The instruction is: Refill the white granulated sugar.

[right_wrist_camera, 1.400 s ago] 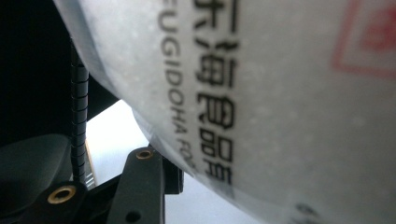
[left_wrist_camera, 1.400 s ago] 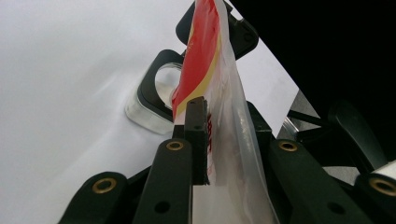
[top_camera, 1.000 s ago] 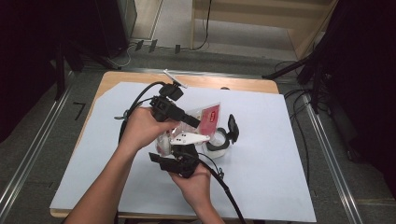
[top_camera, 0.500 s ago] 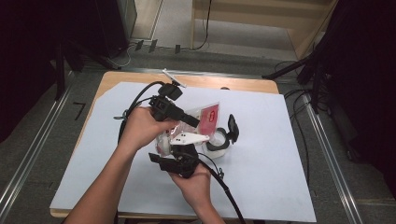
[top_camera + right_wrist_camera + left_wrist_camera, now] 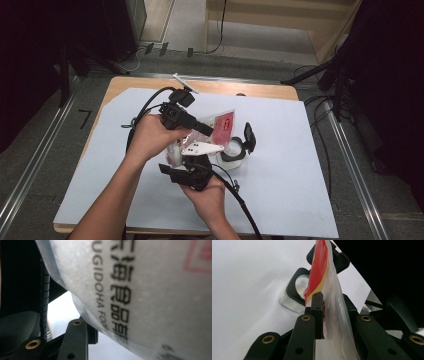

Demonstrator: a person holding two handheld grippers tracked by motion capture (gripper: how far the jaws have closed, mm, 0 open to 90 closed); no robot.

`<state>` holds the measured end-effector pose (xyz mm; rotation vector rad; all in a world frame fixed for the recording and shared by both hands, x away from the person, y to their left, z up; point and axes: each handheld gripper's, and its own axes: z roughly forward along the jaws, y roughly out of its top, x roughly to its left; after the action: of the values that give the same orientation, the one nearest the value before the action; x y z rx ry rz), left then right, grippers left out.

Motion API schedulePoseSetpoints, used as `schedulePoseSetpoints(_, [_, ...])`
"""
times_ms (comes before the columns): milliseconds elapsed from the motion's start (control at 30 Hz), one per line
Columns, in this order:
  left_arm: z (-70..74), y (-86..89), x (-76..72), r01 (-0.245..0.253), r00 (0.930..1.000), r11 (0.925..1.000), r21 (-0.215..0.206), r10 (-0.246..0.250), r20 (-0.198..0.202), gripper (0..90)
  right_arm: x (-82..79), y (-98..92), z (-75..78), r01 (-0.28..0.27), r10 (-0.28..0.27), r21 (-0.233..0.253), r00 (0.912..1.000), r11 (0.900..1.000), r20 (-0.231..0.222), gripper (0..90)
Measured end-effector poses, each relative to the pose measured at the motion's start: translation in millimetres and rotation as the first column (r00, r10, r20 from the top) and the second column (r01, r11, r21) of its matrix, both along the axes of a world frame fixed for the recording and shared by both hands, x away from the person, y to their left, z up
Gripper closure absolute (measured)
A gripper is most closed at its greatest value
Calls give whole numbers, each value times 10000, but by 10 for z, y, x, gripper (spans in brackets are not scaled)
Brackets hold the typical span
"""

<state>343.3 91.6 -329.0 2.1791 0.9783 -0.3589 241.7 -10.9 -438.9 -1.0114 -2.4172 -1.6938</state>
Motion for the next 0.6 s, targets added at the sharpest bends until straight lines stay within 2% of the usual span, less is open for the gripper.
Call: schedulePoseSetpoints(600, [-3,-6,0,35,10000,10000,21,-35,2,781,-2,-1,-5,24,-24,27,10000,10000,-9,620])
